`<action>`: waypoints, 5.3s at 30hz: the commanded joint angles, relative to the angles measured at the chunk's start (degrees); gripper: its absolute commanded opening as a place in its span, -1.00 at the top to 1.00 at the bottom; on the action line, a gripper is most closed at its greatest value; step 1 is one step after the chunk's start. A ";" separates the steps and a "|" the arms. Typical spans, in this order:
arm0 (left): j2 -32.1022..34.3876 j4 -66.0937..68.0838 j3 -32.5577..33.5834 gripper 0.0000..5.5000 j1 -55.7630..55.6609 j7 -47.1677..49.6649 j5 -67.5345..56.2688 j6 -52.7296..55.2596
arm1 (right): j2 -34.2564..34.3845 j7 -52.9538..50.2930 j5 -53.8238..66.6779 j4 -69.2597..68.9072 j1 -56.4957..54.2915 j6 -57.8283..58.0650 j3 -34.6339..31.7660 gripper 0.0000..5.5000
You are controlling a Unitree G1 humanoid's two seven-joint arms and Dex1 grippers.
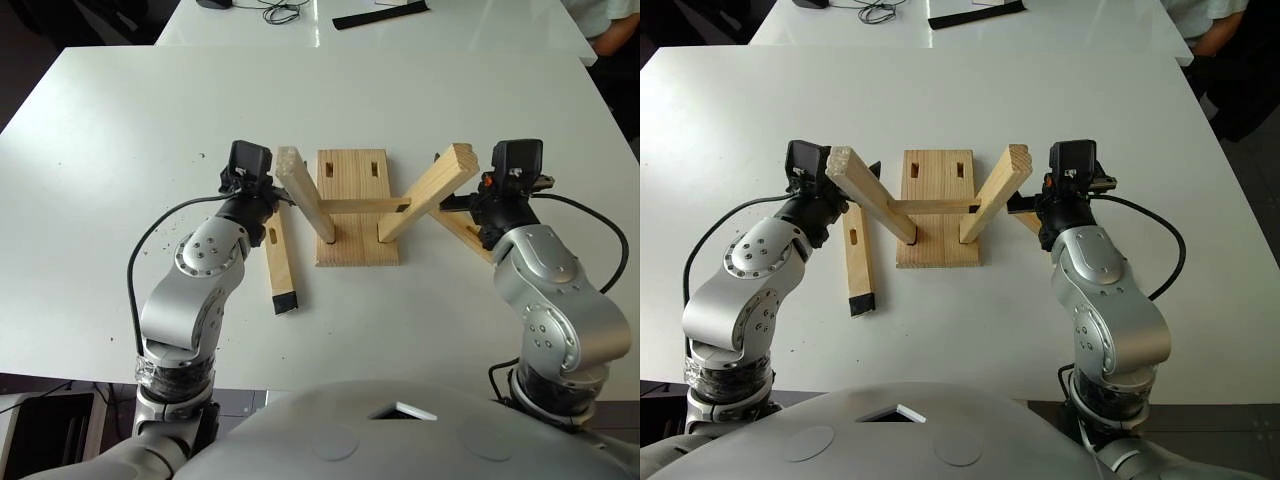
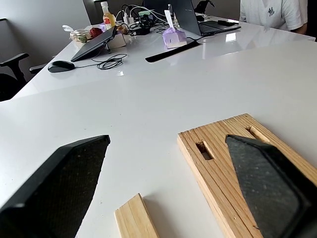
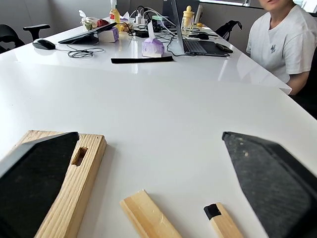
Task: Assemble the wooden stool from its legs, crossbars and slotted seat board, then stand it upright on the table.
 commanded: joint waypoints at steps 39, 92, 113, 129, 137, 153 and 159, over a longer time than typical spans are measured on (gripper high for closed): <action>12.62 34.36 -7.68 -0.58 7.10 -26.97 17.48 -52.33 | -13.48 16.18 -22.69 47.86 3.82 -53.57 3.57 -0.95; 20.01 14.32 -14.90 -0.58 3.29 -47.01 0.08 -12.67 | -16.51 43.37 -24.35 69.25 -15.09 -77.64 14.48 -0.95; 17.77 34.74 -18.89 -0.58 -4.81 -32.71 19.17 -28.67 | -25.41 49.60 -25.96 61.66 -13.11 -76.33 17.41 -0.95; 16.51 37.74 -12.62 -0.58 -9.94 -31.30 18.56 -31.48 | -22.89 49.83 -23.57 55.07 -12.31 -68.72 16.28 -0.95; 19.12 20.75 -10.51 -0.58 -3.48 -37.26 12.41 -22.84 | -25.60 41.96 -25.33 73.73 -22.76 -75.74 9.35 -0.95; 21.21 13.59 -16.97 -0.58 4.32 -42.89 8.17 -16.60 | -26.99 27.60 -37.92 102.42 -30.68 -96.56 15.14 -0.95; 18.25 27.01 -16.13 -0.58 0.96 -38.03 11.12 -21.20 | -28.62 33.21 -35.83 96.06 -29.14 -100.00 15.01 -0.95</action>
